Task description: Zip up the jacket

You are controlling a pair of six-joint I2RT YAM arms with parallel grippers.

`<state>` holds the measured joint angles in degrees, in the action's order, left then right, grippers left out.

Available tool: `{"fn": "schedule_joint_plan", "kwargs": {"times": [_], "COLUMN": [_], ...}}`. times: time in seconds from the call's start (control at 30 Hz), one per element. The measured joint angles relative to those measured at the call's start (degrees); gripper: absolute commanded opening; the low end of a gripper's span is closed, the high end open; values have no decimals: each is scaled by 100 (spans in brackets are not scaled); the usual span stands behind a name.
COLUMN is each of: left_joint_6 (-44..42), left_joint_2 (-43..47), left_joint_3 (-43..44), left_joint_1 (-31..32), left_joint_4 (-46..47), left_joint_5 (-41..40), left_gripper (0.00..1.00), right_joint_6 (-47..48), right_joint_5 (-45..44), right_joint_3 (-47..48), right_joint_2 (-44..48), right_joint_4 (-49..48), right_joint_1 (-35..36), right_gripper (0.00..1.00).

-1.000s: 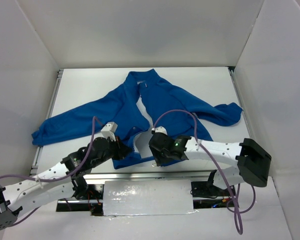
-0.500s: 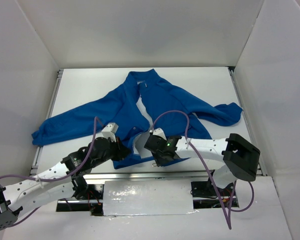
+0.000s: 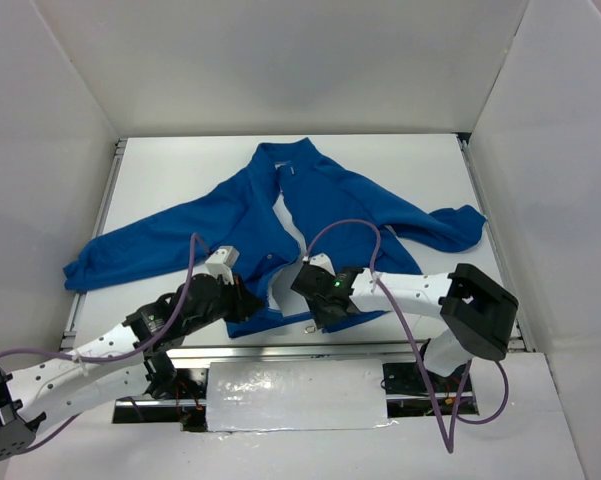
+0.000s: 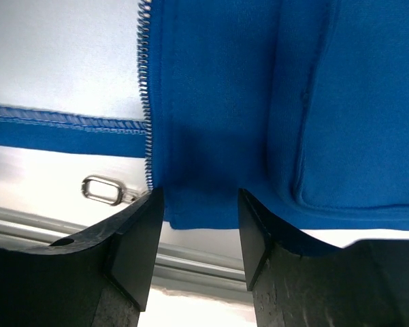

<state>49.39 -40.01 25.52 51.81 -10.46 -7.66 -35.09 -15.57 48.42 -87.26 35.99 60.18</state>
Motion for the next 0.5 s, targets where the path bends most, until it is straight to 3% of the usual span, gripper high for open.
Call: {"fn": "schedule_joint_plan", "kwargs": {"times": [0.17, 0.27, 0.37, 0.43, 0.5], "left_joint_6": [-17, -46, -120, -127, -129], "left_joint_2": [-11, -44, -83, -90, -87], "left_joint_3": [0, 0, 0, 0, 0], "left_joint_1": [0, 0, 0, 0, 0], "left_joint_4": [13, 22, 26, 26, 26], "left_joint_5": [4, 7, 17, 24, 24], "left_gripper": [0, 0, 0, 0, 0], "right_joint_6": [-24, -66, -131, -127, -125], "right_joint_5": [31, 111, 284, 385, 424], "right_joint_3": [2, 2, 74, 142, 175], "right_joint_2": [-181, -203, -315, -389, -415], "right_joint_4": [11, 7, -20, -17, -4], "right_joint_1": [-13, -22, -46, -44, -46], "right_gripper": [53, 47, 31, 11, 0]}}
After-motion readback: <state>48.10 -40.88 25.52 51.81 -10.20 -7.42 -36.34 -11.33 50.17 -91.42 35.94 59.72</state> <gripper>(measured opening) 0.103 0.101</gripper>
